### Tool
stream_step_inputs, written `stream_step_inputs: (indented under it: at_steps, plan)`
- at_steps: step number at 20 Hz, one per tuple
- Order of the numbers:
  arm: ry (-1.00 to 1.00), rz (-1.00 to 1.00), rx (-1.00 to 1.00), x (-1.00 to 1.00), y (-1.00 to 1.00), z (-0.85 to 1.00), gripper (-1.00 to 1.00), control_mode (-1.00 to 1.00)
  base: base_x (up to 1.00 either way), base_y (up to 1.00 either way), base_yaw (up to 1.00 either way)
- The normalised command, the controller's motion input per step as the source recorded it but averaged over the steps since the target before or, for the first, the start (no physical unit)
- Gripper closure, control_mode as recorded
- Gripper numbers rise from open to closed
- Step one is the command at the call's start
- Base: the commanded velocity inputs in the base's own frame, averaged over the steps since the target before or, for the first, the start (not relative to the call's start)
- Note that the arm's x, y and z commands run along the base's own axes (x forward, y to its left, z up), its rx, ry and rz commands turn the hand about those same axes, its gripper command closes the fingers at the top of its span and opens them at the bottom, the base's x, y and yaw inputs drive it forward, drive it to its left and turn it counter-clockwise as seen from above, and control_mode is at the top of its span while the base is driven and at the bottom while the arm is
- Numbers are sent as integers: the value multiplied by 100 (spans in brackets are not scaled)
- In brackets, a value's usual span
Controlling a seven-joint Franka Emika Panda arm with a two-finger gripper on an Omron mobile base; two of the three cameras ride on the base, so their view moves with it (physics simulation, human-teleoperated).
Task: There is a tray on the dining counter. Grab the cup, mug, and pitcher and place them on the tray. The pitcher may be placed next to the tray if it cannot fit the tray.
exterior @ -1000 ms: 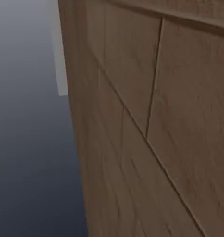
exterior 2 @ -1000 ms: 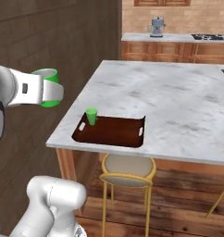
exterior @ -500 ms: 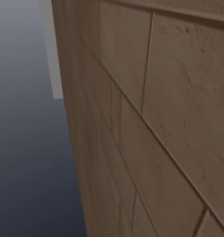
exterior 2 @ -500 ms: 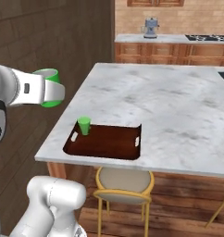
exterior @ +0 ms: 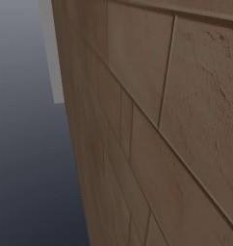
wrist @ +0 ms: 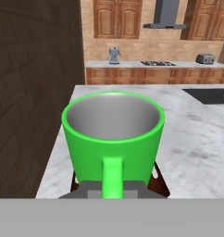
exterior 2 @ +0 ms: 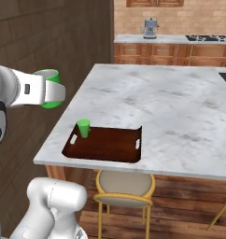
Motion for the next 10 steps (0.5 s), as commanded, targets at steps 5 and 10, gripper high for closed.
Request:
stream_step_inputs:
  at_steps: [5, 10]
  plan:
    - [0, 0, 0, 0, 0, 0, 100, 100, 32, 2, -1]
    - [0, 0, 0, 0, 0, 0, 100, -100, 0, 0, 0]
